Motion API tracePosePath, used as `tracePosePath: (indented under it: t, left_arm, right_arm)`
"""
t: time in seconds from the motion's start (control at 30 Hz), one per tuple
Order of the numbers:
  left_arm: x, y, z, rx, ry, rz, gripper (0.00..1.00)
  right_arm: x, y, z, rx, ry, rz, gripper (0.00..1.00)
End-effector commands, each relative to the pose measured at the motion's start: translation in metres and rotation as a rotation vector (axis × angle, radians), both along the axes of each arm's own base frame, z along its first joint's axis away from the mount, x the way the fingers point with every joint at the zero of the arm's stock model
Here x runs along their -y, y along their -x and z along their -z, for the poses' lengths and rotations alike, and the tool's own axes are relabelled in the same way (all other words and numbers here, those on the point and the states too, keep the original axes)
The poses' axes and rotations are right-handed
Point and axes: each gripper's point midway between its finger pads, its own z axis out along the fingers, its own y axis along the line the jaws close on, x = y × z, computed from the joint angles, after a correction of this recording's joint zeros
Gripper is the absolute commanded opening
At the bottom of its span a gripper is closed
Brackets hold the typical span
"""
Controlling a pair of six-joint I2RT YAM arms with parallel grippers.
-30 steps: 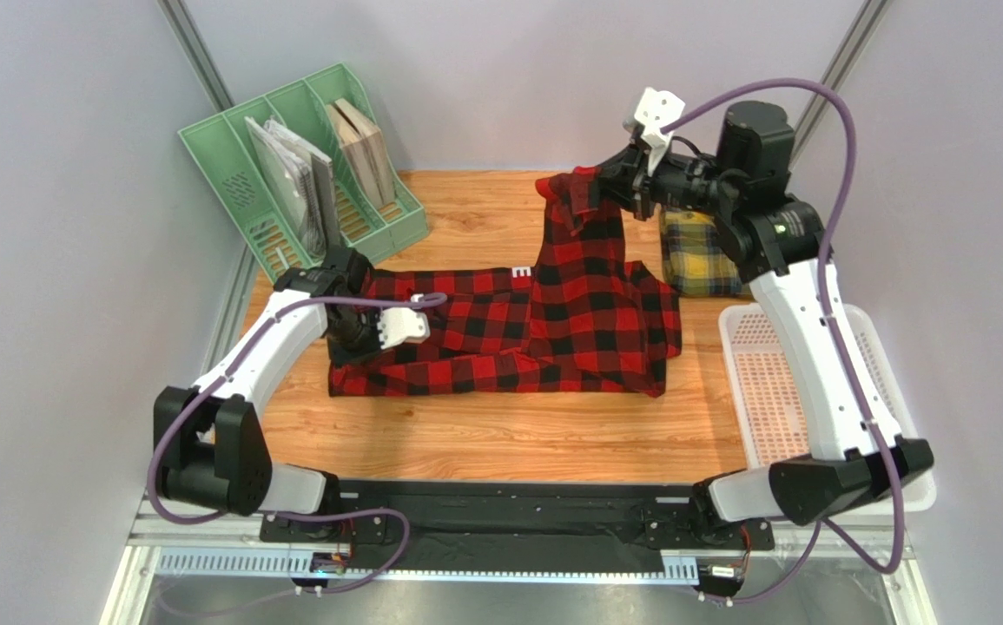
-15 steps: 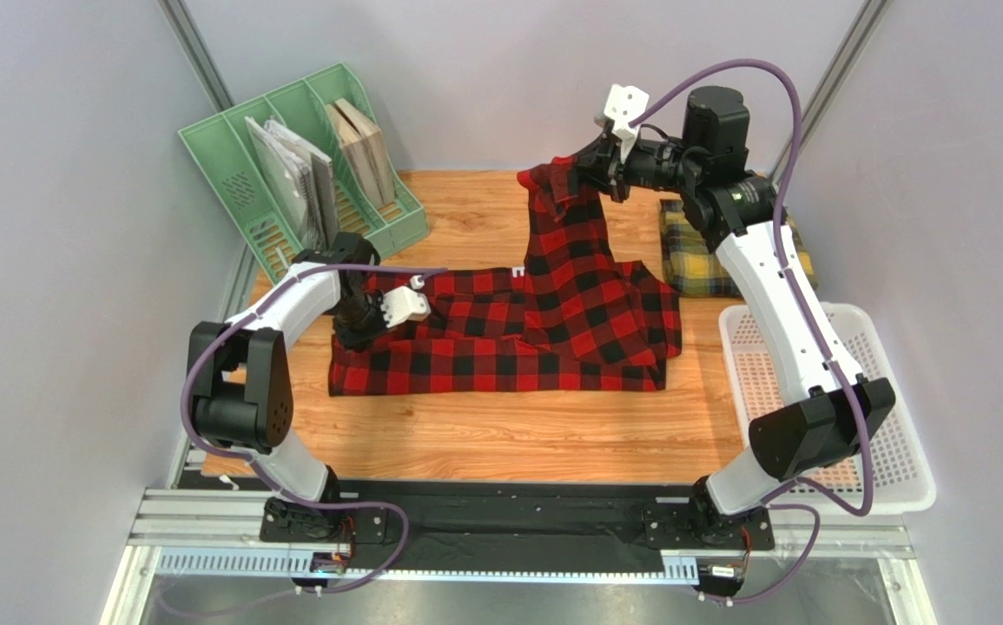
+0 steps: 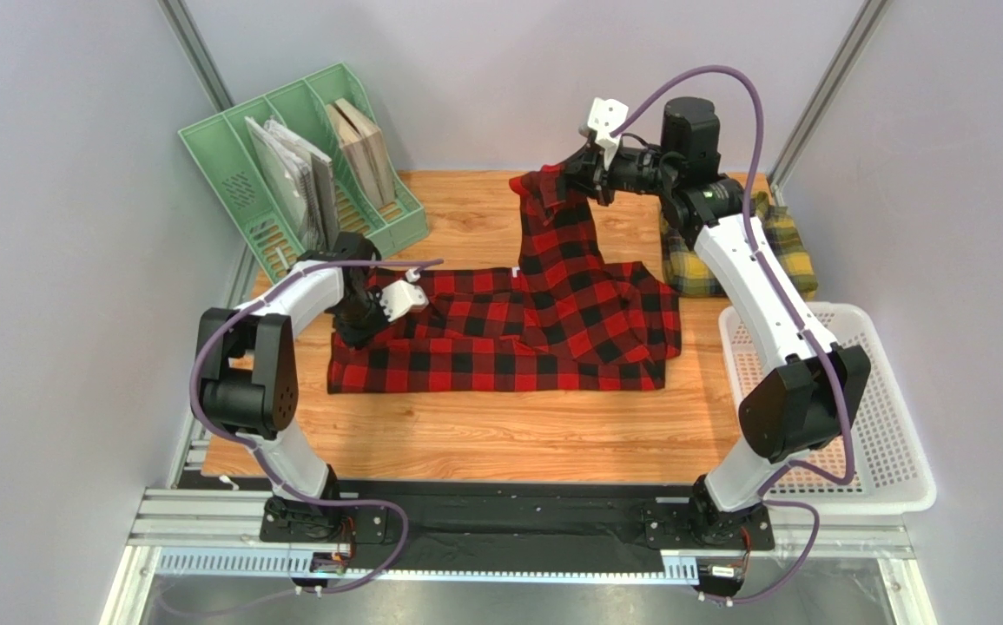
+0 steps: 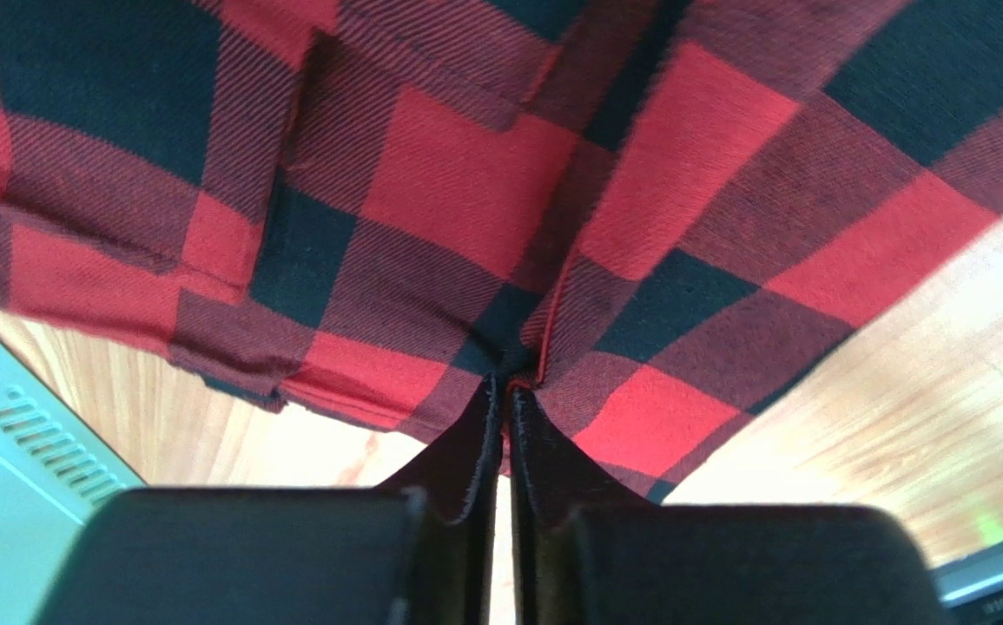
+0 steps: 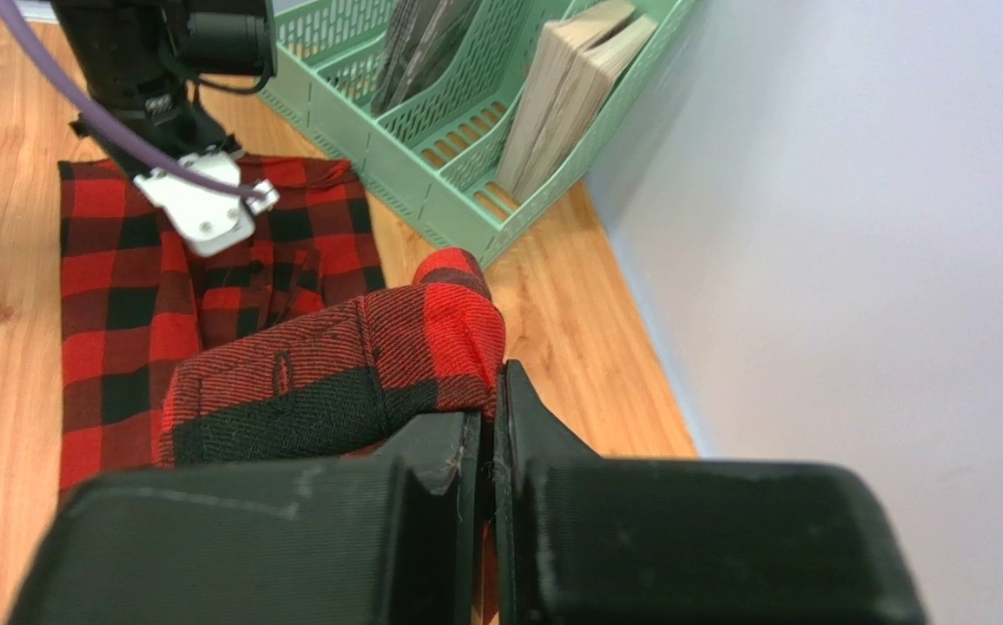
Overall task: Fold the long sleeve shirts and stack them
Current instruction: Fold the shirt
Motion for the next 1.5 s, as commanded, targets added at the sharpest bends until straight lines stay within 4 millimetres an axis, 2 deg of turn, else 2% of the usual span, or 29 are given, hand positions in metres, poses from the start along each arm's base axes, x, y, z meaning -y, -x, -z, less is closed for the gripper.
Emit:
tracePosePath:
  t: [0.0, 0.03, 0.13, 0.17, 0.2, 0.23, 0.27, 0.33, 0.37, 0.4, 0.47, 0.53, 0.63, 0.67, 0.73, 0.87, 1.03, 1.17, 1.23, 1.27, 1.3, 1.43, 1.47]
  left_arm:
    - [-0.009, -0.01, -0.011, 0.053, 0.005, -0.133, 0.13]
    - [-0.01, -0.008, -0.015, 0.055, 0.028, -0.151, 0.22]
    - [0.003, -0.006, -0.047, 0.107, 0.168, -0.177, 0.37]
    - [0.017, -0.008, -0.072, 0.155, 0.256, -0.159, 0.41]
    - [0.022, -0.009, -0.085, 0.181, 0.296, -0.167, 0.49]
    - [0.028, -0.01, -0.097, 0.204, 0.335, -0.169, 0.51]
    - [0.037, -0.014, -0.121, 0.259, 0.392, -0.157, 0.59]
    - [0.044, -0.017, -0.14, 0.285, 0.448, -0.203, 0.64]
    - [0.047, -0.022, -0.157, 0.318, 0.473, -0.216, 0.66]
    - [0.049, -0.022, -0.164, 0.319, 0.491, -0.237, 0.67]
    - [0.055, -0.02, -0.177, 0.306, 0.535, -0.274, 0.67]
    - [0.057, -0.02, -0.183, 0.31, 0.554, -0.303, 0.68]
    - [0.06, -0.013, -0.183, 0.285, 0.577, -0.355, 0.68]
    - [0.06, -0.009, -0.182, 0.273, 0.587, -0.375, 0.68]
    - [0.06, -0.004, -0.181, 0.27, 0.593, -0.4, 0.67]
    - [0.061, 0.006, -0.176, 0.252, 0.606, -0.435, 0.67]
    - [0.059, 0.023, -0.163, 0.223, 0.593, -0.447, 0.68]
    - [0.054, 0.032, -0.156, 0.212, 0.581, -0.471, 0.69]
    - [0.054, 0.036, -0.153, 0.192, 0.589, -0.48, 0.69]
    - [0.055, 0.037, -0.152, 0.181, 0.601, -0.484, 0.69]
    - [0.056, 0.038, -0.15, 0.169, 0.609, -0.488, 0.69]
    - [0.072, 0.032, -0.152, 0.146, 0.713, -0.486, 0.69]
    - [0.081, 0.032, -0.156, 0.119, 0.773, -0.501, 0.69]
  right_arm:
    - [0.003, 0.002, -0.011, 0.076, -0.014, 0.004, 0.0]
    - [0.003, 0.003, -0.012, 0.07, -0.017, 0.01, 0.0]
    - [0.003, 0.004, -0.008, 0.007, -0.031, 0.026, 0.0]
    - [0.003, 0.004, -0.004, -0.019, -0.031, 0.033, 0.0]
    - [0.002, 0.004, 0.0, -0.043, -0.029, 0.04, 0.0]
    - [0.002, 0.002, 0.005, -0.077, -0.031, 0.065, 0.0]
    - [-0.001, 0.004, 0.012, -0.113, -0.025, 0.069, 0.0]
    - [-0.003, 0.006, 0.028, -0.181, -0.016, 0.091, 0.0]
    - [-0.008, 0.01, 0.035, -0.205, -0.01, 0.09, 0.0]
    - [-0.009, 0.012, 0.048, -0.237, -0.003, 0.1, 0.0]
    - [-0.015, 0.01, 0.062, -0.274, 0.001, 0.146, 0.0]
    - [-0.016, 0.008, 0.08, -0.317, 0.019, 0.192, 0.0]
    - [-0.028, 0.015, 0.093, -0.421, 0.019, 0.228, 0.0]
    - [-0.036, 0.023, 0.099, -0.463, 0.026, 0.224, 0.0]
    - [-0.041, 0.024, 0.108, -0.494, 0.034, 0.262, 0.0]
    - [-0.066, 0.036, 0.127, -0.574, 0.055, 0.285, 0.0]
    - [-0.085, 0.029, 0.163, -0.7, 0.048, 0.414, 0.0]
    - [-0.107, 0.029, 0.179, -0.778, 0.008, 0.469, 0.0]
    - [-0.116, 0.025, 0.179, -0.812, -0.027, 0.506, 0.0]
    - [-0.124, 0.026, 0.186, -0.836, -0.023, 0.504, 0.0]
    - [-0.13, 0.024, 0.182, -0.845, -0.042, 0.507, 0.0]
    - [-0.153, 0.029, 0.188, -0.884, -0.054, 0.515, 0.0]
    - [-0.156, 0.03, 0.189, -0.898, -0.061, 0.522, 0.0]
